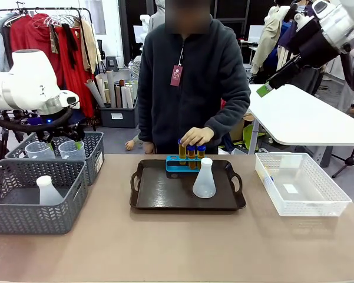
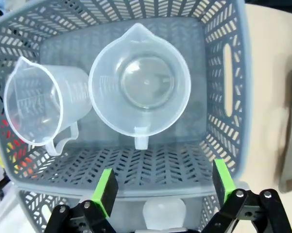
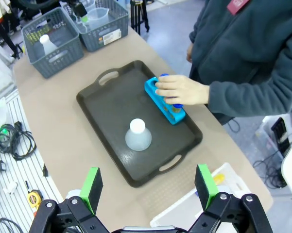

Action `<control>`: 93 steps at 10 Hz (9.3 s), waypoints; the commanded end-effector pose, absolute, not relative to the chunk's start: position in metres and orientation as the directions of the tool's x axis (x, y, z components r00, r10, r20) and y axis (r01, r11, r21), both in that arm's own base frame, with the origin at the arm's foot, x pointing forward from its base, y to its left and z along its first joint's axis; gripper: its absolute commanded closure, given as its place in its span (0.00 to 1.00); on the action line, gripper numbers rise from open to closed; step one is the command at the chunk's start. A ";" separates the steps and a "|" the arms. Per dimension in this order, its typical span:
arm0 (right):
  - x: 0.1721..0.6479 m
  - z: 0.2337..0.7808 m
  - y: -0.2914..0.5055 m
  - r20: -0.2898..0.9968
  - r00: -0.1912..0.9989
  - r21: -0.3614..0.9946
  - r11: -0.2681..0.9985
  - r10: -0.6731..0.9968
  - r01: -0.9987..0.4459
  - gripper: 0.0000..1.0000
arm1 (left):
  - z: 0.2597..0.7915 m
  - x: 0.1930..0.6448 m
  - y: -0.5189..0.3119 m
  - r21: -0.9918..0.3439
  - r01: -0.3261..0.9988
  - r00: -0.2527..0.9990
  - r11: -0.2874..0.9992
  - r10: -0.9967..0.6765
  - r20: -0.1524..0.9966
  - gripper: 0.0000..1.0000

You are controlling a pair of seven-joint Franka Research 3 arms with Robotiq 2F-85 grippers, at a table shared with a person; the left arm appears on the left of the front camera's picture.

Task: Prepare the laboratory tools.
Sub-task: Pick up one Large Measuring Cup and place it on the Handle tray.

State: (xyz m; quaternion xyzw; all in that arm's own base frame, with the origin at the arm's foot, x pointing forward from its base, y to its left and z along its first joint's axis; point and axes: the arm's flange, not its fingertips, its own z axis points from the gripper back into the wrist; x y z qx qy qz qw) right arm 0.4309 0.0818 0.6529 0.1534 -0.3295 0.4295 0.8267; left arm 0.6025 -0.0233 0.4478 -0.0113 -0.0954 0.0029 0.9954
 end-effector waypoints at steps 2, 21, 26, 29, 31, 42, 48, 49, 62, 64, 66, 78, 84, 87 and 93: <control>0.431 0.654 0.081 0.682 0.411 -0.026 0.581 0.606 -0.814 0.00 | 0.446 0.602 -0.019 -0.019 -0.009 0.983 1.000 0.013 0.181 0.00; 0.431 0.654 0.081 0.682 0.411 -0.026 0.581 0.606 -0.814 0.00 | 0.389 0.666 0.011 0.002 0.016 0.991 1.000 -0.016 0.132 0.58; 0.431 0.654 0.081 0.682 0.411 -0.026 0.581 0.606 -0.814 0.00 | 0.397 0.656 0.009 -0.014 0.025 0.989 1.000 -0.023 0.147 1.00; 0.431 0.654 0.081 0.682 0.411 -0.026 0.581 0.606 -0.814 0.00 | 0.414 0.639 0.003 -0.011 0.068 0.988 0.998 -0.066 0.140 1.00; 0.431 0.654 0.081 0.682 0.411 -0.026 0.581 0.606 -0.814 0.00 | 0.452 0.617 -0.004 -0.008 0.156 0.978 0.988 -0.153 0.143 1.00; 0.431 0.654 0.081 0.682 0.411 -0.026 0.581 0.606 -0.814 0.00 | 0.707 0.493 -0.077 0.115 0.596 0.782 0.794 -0.607 0.138 1.00; 0.431 0.654 0.081 0.682 0.411 -0.026 0.581 0.606 -0.814 0.00 | 0.744 0.461 -0.085 0.109 0.680 0.700 0.725 -0.686 0.196 1.00; 0.431 0.654 0.081 0.682 0.411 -0.026 0.581 0.606 -0.814 0.00 | 0.745 0.467 -0.099 0.124 0.671 0.714 0.731 -0.682 0.157 1.00; 0.431 0.654 0.081 0.682 0.411 -0.026 0.581 0.606 -0.814 0.00 | 0.742 0.513 -0.174 0.169 0.841 0.507 0.513 -0.858 0.080 1.00; 0.431 0.654 0.081 0.682 0.411 -0.026 0.581 0.606 -0.814 0.00 | 0.715 0.536 -0.201 0.128 0.870 0.474 0.476 -0.879 0.051 1.00; 0.431 0.654 0.081 0.682 0.411 -0.026 0.581 0.606 -0.814 0.00 | 0.695 0.543 -0.209 0.079 0.890 0.448 0.450 -0.893 0.037 1.00; 0.431 0.654 0.081 0.682 0.411 -0.026 0.581 0.606 -0.814 0.00 | 0.696 0.529 -0.167 0.072 0.845 0.525 0.529 -0.848 0.069 1.00; 0.431 0.654 0.081 0.682 0.411 -0.026 0.581 0.606 -0.814 0.00 | 0.696 0.529 -0.167 0.072 0.845 0.525 0.529 -0.848 0.069 1.00; 0.431 0.654 0.081 0.682 0.411 -0.026 0.581 0.606 -0.814 0.00 | 0.685 0.535 -0.184 0.099 0.860 0.497 0.501 -0.866 0.061 1.00; 0.431 0.654 0.081 0.682 0.411 -0.026 0.581 0.606 -0.814 0.00 | 0.631 0.586 -0.267 0.133 0.934 0.329 0.331 -0.944 0.039 1.00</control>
